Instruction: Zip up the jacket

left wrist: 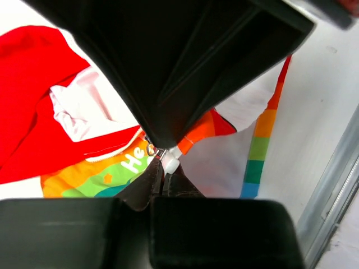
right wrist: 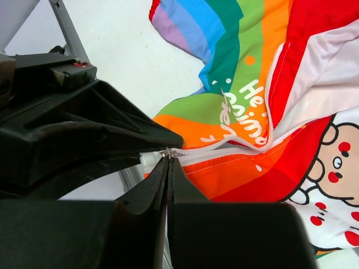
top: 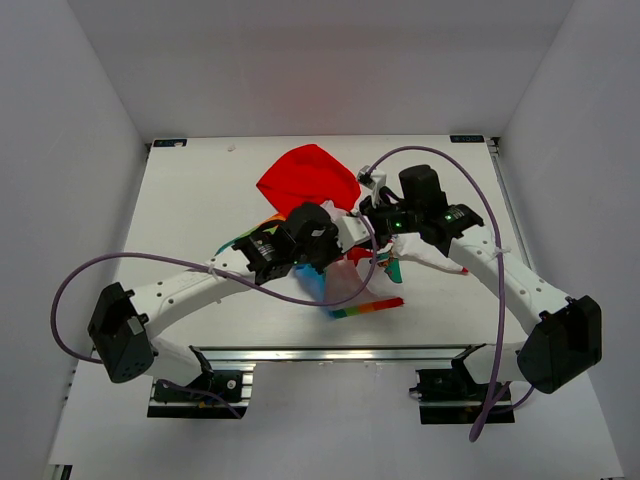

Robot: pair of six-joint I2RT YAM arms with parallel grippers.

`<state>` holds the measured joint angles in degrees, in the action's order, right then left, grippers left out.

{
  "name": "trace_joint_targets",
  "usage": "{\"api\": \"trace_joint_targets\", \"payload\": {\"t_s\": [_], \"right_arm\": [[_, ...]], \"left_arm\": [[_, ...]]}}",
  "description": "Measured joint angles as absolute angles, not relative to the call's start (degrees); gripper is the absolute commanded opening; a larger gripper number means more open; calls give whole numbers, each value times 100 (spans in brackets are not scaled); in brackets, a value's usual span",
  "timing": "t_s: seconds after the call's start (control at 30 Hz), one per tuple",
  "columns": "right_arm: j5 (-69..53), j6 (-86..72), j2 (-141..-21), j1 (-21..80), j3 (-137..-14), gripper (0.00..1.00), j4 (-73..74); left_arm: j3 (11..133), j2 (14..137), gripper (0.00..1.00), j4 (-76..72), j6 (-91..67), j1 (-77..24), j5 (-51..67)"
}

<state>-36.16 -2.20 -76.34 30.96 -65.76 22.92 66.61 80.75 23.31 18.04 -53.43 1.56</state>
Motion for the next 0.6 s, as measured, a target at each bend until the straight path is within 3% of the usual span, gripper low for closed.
{"api": "trace_joint_targets", "payload": {"t_s": [0.6], "right_arm": [[-3465, -305, -8145, 3225, -6716, 0, 2252]], "left_arm": [[6495, 7797, 0, 2467, 1796, -5238, 148]]}}
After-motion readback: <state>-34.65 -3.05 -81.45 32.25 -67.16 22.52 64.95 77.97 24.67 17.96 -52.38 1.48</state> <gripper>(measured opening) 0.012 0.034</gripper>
